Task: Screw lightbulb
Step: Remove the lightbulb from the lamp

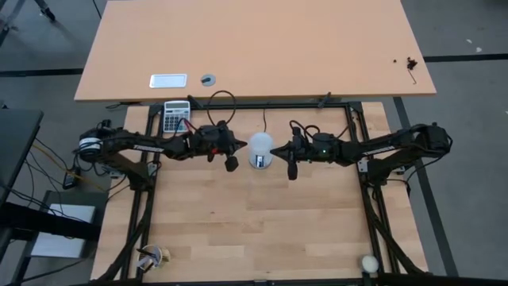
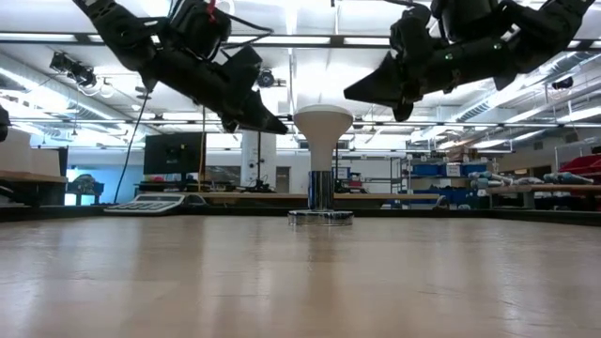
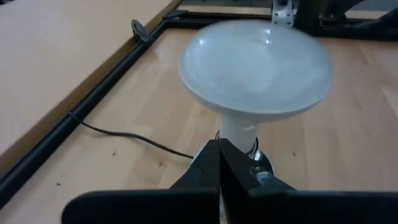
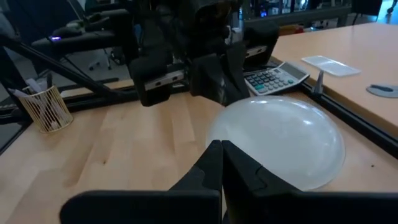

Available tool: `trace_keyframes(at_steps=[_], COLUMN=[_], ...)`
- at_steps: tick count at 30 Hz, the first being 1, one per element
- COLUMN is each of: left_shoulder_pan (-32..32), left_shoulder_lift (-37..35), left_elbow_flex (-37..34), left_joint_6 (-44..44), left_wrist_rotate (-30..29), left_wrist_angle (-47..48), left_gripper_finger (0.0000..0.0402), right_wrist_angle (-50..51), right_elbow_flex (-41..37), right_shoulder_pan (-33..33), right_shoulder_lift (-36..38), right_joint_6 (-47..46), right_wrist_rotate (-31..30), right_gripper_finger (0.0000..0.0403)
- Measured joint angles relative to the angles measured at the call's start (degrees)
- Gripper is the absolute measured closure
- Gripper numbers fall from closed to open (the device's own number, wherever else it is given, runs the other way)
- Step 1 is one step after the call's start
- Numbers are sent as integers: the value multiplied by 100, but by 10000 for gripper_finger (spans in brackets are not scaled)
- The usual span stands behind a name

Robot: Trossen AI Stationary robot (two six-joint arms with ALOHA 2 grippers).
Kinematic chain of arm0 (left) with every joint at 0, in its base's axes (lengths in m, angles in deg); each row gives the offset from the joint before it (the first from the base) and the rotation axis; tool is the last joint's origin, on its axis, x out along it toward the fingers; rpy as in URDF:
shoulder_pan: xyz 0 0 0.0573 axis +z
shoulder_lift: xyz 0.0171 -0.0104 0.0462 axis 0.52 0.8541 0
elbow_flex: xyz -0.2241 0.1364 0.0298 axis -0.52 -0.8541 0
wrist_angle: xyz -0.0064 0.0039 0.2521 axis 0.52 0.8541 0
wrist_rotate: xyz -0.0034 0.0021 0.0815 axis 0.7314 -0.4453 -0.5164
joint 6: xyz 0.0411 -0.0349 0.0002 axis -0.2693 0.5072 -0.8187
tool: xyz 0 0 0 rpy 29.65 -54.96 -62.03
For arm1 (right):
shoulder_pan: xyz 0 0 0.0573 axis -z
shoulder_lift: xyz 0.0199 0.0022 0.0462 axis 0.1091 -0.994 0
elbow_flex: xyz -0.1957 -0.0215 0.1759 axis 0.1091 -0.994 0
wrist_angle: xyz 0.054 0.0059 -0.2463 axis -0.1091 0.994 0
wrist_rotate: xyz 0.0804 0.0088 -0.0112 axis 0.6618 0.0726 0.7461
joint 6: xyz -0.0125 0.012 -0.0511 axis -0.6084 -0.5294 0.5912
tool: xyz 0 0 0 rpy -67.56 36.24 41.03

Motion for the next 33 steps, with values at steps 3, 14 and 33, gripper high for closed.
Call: trace_keyframes(at_steps=[3, 14, 33], left_shoulder_pan=[0, 21, 350], left_shoulder_lift=[-161, -209, -205], left_elbow_flex=[0, 18, 878], left_joint_6=[-4, -32, -268], left_wrist_rotate=[-16, -67, 704], left_wrist_angle=[54, -59, 217], left_gripper_finger=[401, 401, 401], right_wrist_angle=[1, 695, 2686], right_elbow_flex=[0, 616, 1668], right_shoulder_pan=[-6, -462, -776], right_shoulder_lift=[50, 51, 43], right_joint_6=[-21, 31, 207], right_wrist_rotate=[2, -534, -1539], right_gripper_finger=[392, 392, 392])
